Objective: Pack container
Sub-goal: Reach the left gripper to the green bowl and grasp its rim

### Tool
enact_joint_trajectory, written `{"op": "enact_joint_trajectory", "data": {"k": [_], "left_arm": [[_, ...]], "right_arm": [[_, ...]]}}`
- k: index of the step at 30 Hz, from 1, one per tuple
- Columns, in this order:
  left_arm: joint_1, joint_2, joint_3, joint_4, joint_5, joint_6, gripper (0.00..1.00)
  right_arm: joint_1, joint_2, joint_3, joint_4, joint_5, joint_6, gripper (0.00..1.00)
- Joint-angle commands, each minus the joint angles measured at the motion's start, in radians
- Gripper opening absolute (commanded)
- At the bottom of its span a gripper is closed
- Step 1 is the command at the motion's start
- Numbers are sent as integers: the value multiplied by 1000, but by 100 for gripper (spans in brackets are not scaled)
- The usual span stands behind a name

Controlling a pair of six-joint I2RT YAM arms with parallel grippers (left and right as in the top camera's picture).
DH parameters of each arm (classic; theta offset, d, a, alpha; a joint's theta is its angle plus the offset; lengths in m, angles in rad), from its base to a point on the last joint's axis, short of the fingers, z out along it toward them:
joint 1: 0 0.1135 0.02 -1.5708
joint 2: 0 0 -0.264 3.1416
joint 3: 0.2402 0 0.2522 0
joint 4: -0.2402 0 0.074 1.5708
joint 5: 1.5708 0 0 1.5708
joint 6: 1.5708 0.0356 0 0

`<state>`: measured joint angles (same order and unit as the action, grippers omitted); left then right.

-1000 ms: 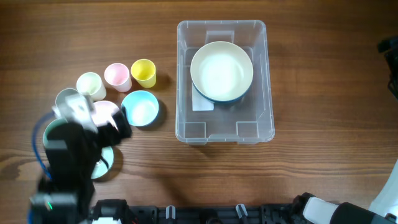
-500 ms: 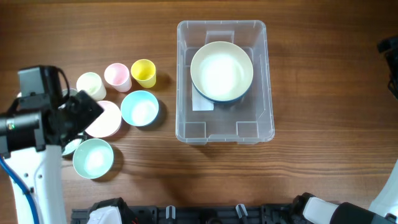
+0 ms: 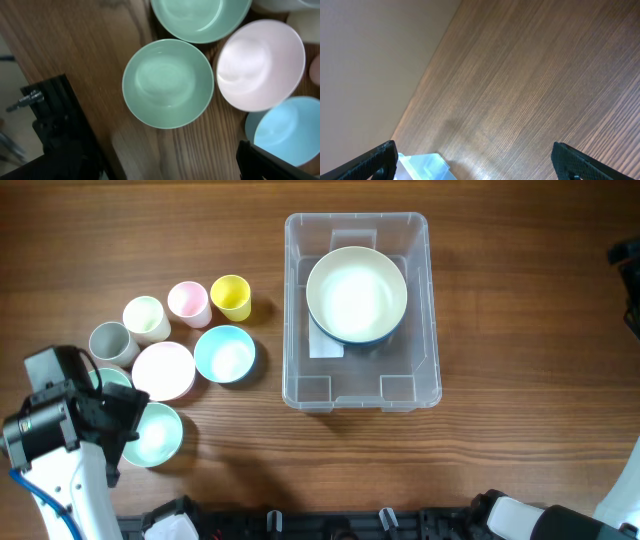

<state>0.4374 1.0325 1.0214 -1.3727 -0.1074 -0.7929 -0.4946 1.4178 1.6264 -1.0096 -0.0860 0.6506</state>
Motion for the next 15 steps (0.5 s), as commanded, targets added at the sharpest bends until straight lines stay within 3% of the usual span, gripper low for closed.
{"op": "enact_joint_trajectory", "data": {"k": [1, 10, 11, 12, 15], "left_arm": [[38, -19, -112, 54, 2, -176, 100], [38, -17, -415, 335, 5, -182, 100], [38, -16, -439, 360, 4, -180, 96], [38, -13, -457, 380, 5, -181, 85], [38, 6, -494, 431, 2, -181, 75]], "right_arm": [[0, 6, 3, 0, -5, 7, 99], [0, 6, 3, 0, -5, 7, 100], [0, 6, 3, 0, -5, 7, 100], [0, 6, 3, 0, -5, 7, 99], [0, 6, 3, 0, -5, 7, 100]]}}
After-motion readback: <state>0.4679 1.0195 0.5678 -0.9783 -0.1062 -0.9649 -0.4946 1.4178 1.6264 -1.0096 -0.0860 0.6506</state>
